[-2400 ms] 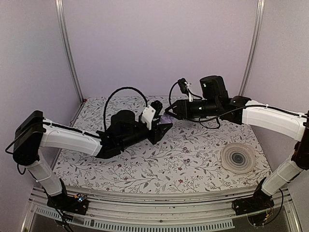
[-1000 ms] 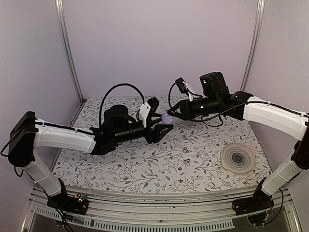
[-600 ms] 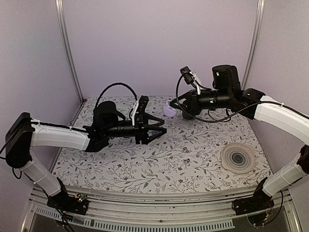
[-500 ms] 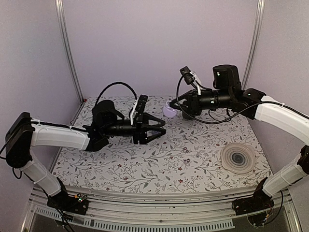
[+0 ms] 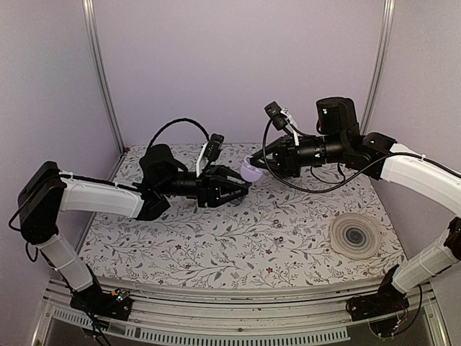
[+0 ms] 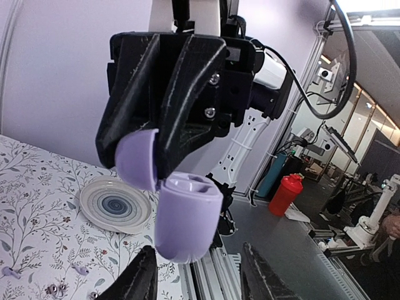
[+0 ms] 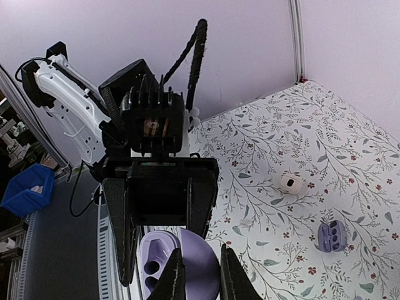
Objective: Insert the wireless bluetooth earbuds into the charging case
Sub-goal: Pass from the right arm to the left
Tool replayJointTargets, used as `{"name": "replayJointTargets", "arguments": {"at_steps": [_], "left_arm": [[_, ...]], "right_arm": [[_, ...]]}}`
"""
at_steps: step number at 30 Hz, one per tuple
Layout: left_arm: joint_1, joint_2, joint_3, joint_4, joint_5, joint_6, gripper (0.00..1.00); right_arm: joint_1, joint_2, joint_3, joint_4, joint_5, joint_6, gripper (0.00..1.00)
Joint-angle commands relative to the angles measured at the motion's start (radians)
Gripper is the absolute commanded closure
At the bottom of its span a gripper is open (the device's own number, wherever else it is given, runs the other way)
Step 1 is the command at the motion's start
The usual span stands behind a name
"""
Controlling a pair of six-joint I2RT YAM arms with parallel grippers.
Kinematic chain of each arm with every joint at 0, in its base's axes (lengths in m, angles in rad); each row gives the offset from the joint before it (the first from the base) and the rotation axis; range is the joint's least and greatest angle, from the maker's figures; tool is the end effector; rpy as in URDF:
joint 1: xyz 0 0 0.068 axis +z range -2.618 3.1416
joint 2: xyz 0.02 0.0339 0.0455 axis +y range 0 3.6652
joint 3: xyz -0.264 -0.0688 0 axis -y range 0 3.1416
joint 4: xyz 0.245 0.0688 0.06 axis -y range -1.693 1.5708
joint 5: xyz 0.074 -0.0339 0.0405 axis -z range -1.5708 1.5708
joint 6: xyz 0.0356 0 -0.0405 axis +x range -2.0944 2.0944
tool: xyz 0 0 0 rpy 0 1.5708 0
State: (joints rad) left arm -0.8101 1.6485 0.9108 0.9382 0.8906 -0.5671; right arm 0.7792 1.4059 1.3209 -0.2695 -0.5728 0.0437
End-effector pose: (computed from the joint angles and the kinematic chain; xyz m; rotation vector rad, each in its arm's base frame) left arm 0.2258 -0.2774 0.2755 1.0288 1.3530 -1.6822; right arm 0.2165 0.2409 0.3768 -1.0922 1.7041 1.0872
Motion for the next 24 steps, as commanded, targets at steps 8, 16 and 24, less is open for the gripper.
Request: {"name": "replayJointTargets", "arguments": {"at_steps": [8, 16, 24], "left_arm": [[0.019, 0.023, 0.031, 0.045, 0.001, -0.039, 0.58], [0.021, 0.021, 0.036, 0.041, 0.004, -0.039, 0.60], [0.020, 0.022, 0.041, 0.038, 0.011, -0.039, 0.60]], "right_arm": [[0.017, -0.013, -0.011, -0.015, -0.027, -0.027, 0.84], [0.023, 0.001, -0.011, -0.029, -0.037, -0.034, 0.84], [0.023, 0.016, -0.006, -0.044, -0.053, -0.033, 0.84]]}}
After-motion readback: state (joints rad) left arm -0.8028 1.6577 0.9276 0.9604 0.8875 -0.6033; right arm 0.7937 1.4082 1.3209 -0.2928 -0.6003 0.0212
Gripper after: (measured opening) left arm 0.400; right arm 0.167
